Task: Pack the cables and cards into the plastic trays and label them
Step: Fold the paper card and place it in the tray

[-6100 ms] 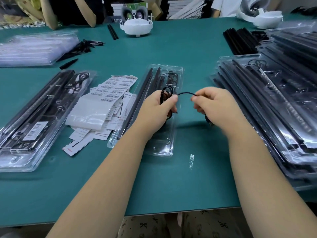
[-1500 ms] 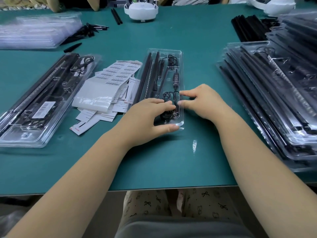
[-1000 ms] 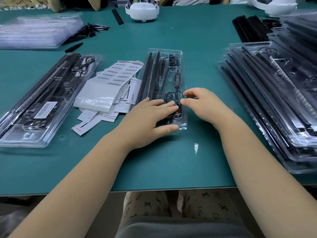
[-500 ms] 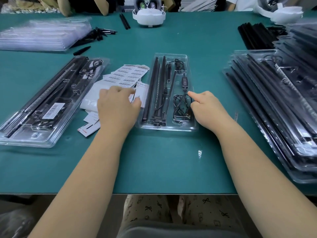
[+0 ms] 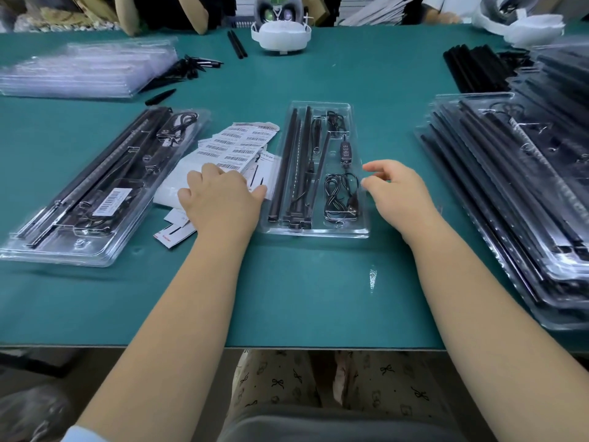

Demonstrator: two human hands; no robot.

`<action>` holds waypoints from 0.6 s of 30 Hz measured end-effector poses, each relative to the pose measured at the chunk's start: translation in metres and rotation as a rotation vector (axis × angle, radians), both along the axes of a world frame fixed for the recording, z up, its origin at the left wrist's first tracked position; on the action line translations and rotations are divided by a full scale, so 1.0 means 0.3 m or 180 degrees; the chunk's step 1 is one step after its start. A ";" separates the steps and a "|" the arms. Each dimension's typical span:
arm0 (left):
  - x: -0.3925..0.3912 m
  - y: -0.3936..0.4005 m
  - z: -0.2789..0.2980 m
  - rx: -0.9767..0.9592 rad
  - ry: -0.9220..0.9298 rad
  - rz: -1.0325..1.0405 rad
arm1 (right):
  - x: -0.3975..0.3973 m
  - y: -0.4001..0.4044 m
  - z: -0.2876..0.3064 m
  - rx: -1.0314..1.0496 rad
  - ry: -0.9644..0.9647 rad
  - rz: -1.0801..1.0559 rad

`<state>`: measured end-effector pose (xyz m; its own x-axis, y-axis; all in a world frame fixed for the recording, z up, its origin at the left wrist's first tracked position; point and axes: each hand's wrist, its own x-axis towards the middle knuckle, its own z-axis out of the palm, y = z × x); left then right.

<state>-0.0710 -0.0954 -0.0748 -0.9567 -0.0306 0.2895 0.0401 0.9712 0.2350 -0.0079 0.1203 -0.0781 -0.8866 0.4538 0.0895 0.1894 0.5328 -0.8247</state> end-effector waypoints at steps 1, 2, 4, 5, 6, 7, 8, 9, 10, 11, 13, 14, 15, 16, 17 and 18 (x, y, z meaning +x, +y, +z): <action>0.000 -0.001 -0.001 -0.0054 -0.0018 0.0016 | -0.001 0.001 -0.001 -0.0044 0.0052 -0.0043; 0.000 -0.001 -0.001 -0.0047 -0.0034 0.0001 | -0.001 0.001 -0.001 -0.0080 0.0105 -0.0084; 0.002 -0.002 -0.001 0.0184 -0.0076 -0.0071 | -0.001 -0.001 0.000 -0.0154 0.0224 -0.0166; 0.006 -0.001 0.000 0.0353 -0.0083 -0.0093 | -0.001 -0.002 0.002 -0.0192 0.0274 -0.0211; 0.010 -0.001 0.003 0.0524 -0.0062 -0.0101 | 0.000 -0.002 0.004 -0.0228 0.0316 -0.0259; 0.013 -0.002 0.006 0.0717 -0.0006 -0.0118 | 0.000 -0.002 0.007 -0.0269 0.0364 -0.0306; 0.017 -0.004 0.009 0.0959 0.0102 -0.0170 | 0.002 -0.002 0.012 -0.0311 0.0419 -0.0346; 0.025 -0.005 0.014 0.1238 0.0275 -0.0281 | 0.005 -0.005 0.016 -0.0345 0.0484 -0.0372; 0.036 -0.003 0.020 0.1495 0.0531 -0.0478 | 0.010 -0.008 0.021 -0.0379 0.0561 -0.0370; 0.051 0.000 0.026 0.1618 0.0862 -0.0741 | 0.014 -0.013 0.027 -0.0444 0.0646 -0.0335; 0.082 0.020 0.037 0.1469 0.1477 -0.1317 | 0.021 -0.029 0.040 -0.0662 0.0763 -0.0117; 0.093 0.035 0.037 0.1345 0.1689 -0.1626 | 0.025 -0.040 0.044 -0.0768 0.0760 0.0050; 0.104 0.052 0.037 0.1240 0.1813 -0.1945 | 0.026 -0.051 0.046 -0.0841 0.0730 0.0207; 0.115 0.068 0.036 0.1145 0.1880 -0.2251 | 0.026 -0.061 0.046 -0.0894 0.0708 0.0314; 0.124 0.083 0.034 0.1049 0.1908 -0.2523 | 0.022 -0.066 0.044 -0.0926 0.0708 0.0350; 0.131 0.094 0.032 0.0957 0.1888 -0.2748 | 0.018 -0.066 0.042 -0.0942 0.0716 0.0315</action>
<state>-0.0318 -0.0672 -0.0653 -0.4000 0.4378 0.8052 0.8664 0.4672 0.1763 -0.0025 0.1005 -0.0655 -0.9005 0.4025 0.1649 -0.0542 0.2722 -0.9607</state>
